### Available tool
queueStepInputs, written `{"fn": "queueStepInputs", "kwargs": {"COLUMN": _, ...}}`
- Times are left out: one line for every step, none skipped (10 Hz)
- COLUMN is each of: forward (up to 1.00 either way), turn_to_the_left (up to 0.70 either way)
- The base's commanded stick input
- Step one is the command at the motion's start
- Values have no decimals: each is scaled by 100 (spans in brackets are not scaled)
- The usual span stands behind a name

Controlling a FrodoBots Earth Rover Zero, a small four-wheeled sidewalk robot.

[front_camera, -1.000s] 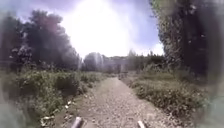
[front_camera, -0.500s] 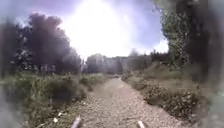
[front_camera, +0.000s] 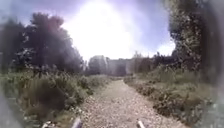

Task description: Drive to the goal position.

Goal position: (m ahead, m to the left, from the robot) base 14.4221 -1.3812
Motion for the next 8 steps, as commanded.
{"fn": "queueStepInputs", "kwargs": {"forward": 70, "turn_to_the_left": 0}}
{"fn": "queueStepInputs", "kwargs": {"forward": 70, "turn_to_the_left": 0}}
{"fn": "queueStepInputs", "kwargs": {"forward": 70, "turn_to_the_left": -8}}
{"fn": "queueStepInputs", "kwargs": {"forward": 70, "turn_to_the_left": -26}}
{"fn": "queueStepInputs", "kwargs": {"forward": 70, "turn_to_the_left": -35}}
{"fn": "queueStepInputs", "kwargs": {"forward": 70, "turn_to_the_left": -35}}
{"fn": "queueStepInputs", "kwargs": {"forward": 70, "turn_to_the_left": -35}}
{"fn": "queueStepInputs", "kwargs": {"forward": 70, "turn_to_the_left": -33}}
